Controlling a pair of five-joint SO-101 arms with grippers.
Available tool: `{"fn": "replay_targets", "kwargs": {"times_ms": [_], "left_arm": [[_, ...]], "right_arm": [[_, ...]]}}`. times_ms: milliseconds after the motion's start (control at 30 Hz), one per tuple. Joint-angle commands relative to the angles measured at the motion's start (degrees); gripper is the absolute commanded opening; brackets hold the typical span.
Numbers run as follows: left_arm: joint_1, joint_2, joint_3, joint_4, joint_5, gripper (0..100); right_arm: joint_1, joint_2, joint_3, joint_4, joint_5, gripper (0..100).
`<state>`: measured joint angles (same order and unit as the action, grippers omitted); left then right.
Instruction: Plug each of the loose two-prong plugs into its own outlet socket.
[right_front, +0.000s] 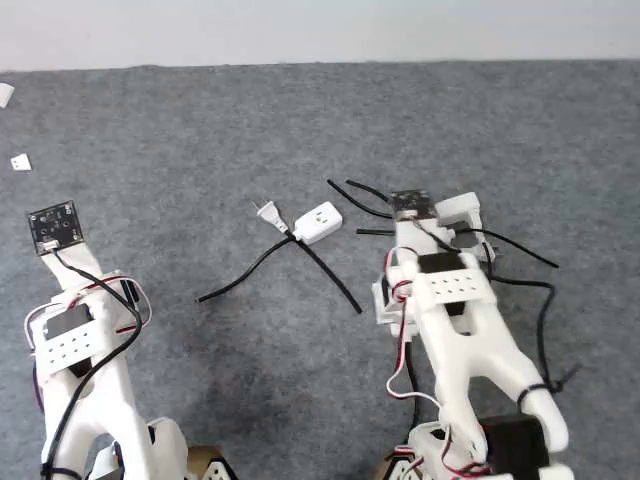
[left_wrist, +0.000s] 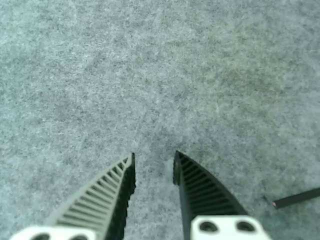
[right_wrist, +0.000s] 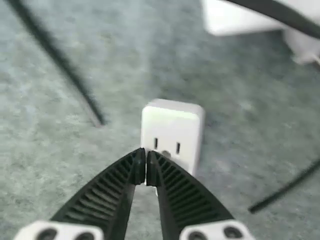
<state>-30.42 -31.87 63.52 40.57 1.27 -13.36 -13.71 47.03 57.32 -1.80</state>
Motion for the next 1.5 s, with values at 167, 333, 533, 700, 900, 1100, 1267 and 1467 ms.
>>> {"fn": "replay_targets", "kwargs": {"times_ms": [167, 333, 533, 700, 900, 1100, 1267, 1467], "left_arm": [[0.0, -0.7, -0.3, 0.4, -0.5, 12], [-0.1, -0.7, -0.3, 0.4, -0.5, 12], [-0.9, -0.7, -0.3, 0.4, -0.5, 12], [-1.1, -0.7, -0.4, 0.4, -0.5, 12], [-1.1, -0.7, -0.4, 0.4, -0.5, 12], [-1.3, -0.7, -0.4, 0.5, -0.5, 12], [-1.4, -0.7, -0.4, 0.5, -0.5, 12], [-1.4, -0.7, -0.4, 0.5, -0.5, 12]], "right_arm": [[-2.4, 9.4, -4.0, -0.2, -0.2, 2.3], [-3.6, 8.5, -4.7, 0.8, 2.5, 1.8], [1.3, -9.8, -2.4, 6.3, 2.7, 2.6], [7.4, -23.2, 7.0, 3.2, 0.8, 16.5], [8.3, -22.7, 10.5, 2.1, 1.0, 19.6], [9.0, -16.2, 10.2, -2.5, 1.0, 19.6], [12.4, -11.5, 7.4, -3.6, 1.0, 19.5], [8.8, -5.2, 6.4, -3.6, 1.1, 19.4]]}}
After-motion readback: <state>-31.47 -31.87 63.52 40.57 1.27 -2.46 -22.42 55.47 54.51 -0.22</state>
